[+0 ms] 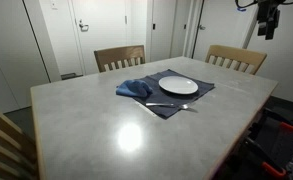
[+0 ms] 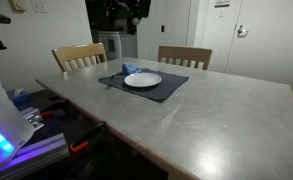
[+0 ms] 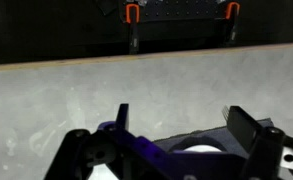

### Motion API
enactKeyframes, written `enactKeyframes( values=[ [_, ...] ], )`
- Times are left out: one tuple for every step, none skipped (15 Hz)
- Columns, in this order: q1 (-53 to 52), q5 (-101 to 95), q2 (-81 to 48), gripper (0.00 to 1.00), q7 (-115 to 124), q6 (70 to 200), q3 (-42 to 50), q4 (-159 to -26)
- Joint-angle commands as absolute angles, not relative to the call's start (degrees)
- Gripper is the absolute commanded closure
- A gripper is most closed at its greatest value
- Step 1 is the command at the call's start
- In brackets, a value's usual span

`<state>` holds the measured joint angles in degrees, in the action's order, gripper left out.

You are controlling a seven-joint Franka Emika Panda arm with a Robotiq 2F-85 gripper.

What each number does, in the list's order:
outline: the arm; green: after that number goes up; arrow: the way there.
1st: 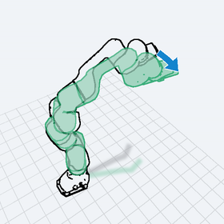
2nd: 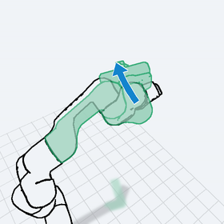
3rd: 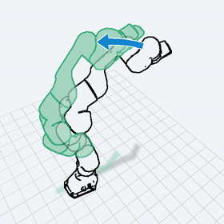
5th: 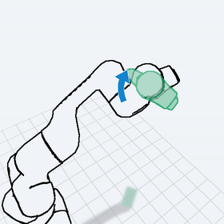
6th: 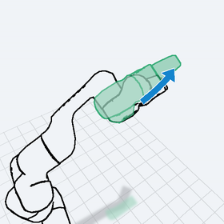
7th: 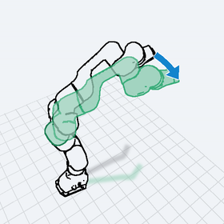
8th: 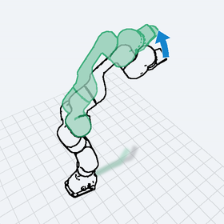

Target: Use the blue towel to wipe the white plate

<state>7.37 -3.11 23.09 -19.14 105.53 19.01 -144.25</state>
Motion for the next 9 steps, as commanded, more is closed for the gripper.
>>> enactKeyframes(
  values=[
    [8.68, -2.65, 22.9, 0.0, -19.57, 105.43, 17.78, -144.15],
    [8.68, -2.65, 22.9, 0.0, -19.57, 105.43, 17.78, -144.16],
    [8.68, -2.65, 22.9, 0.0, -19.57, 105.43, 17.78, -144.15],
    [8.68, -2.65, 22.9, 0.0, -19.57, 105.43, 17.78, -144.16],
    [8.68, -2.65, 22.9, 0.0, -19.57, 105.43, 17.78, -144.15],
    [8.52, -2.96, 22.66, 0.0, -19.2, 105.3, 17.39, -143.99],
    [8.17, -3.23, 22.04, 0.0, -18.55, 105.32, 16.68, -143.61],
    [7.88, -3.19, 21.79, 0.0, -18.24, 105.6, 16.13, -143.43],
    [7.51, -3.0, 21.57, 0.0, -18.0, 106.21, 15.49, -143.36]
  ],
)
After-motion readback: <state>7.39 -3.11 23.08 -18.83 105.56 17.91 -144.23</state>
